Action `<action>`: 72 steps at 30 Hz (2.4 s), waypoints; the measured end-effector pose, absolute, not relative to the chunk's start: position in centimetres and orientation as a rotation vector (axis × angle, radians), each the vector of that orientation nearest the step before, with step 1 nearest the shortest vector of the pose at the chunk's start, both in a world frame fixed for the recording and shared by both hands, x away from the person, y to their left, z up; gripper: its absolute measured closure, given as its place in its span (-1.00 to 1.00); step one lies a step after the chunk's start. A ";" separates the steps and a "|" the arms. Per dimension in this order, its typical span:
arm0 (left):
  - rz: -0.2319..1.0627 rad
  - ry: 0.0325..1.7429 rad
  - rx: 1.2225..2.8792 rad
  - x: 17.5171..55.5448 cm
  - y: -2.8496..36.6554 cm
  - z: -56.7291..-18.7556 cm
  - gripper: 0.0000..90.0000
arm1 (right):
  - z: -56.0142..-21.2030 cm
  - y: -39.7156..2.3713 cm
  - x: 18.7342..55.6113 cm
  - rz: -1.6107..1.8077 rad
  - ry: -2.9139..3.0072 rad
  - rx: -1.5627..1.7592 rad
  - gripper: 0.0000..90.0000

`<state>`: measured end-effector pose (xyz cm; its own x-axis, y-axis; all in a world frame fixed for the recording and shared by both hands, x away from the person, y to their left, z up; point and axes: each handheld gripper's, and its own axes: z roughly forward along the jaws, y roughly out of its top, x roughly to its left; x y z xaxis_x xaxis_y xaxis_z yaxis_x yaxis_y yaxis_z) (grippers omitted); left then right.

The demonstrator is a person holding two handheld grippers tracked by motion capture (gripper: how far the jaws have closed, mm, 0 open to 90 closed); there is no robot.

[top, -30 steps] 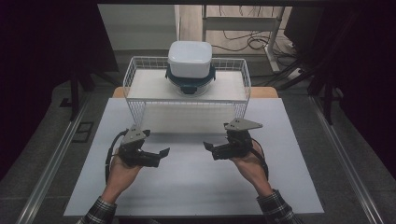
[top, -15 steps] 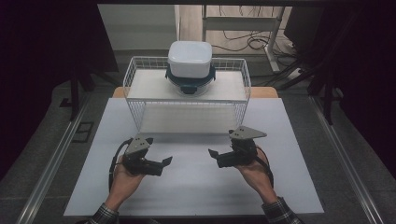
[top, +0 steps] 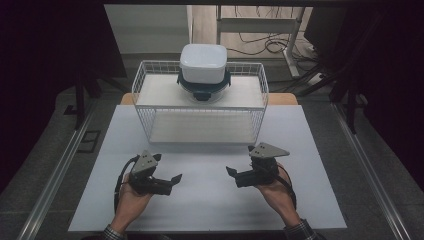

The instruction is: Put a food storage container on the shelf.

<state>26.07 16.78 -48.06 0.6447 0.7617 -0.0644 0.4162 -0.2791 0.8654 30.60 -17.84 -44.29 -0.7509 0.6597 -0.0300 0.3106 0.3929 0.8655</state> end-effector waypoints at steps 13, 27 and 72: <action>0.462 0.961 1.915 24.6 17.9 -48.9 -0.97 | -45.5 -19.6 29.4 1.260 2.280 0.877 -1.00; 0.493 0.997 1.912 22.9 19.6 -49.4 -0.97 | -45.8 -21.8 28.0 1.261 2.252 0.920 -1.00; 0.604 1.178 1.869 18.4 25.8 -51.7 -0.98 | -47.9 -28.6 24.4 1.130 2.157 1.102 -1.00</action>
<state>18.45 25.82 -51.67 0.4457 0.8947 -0.0298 0.4979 -0.2201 0.8388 24.42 -28.63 -47.95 -0.5706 0.8205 -0.0345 0.4386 0.3399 0.8319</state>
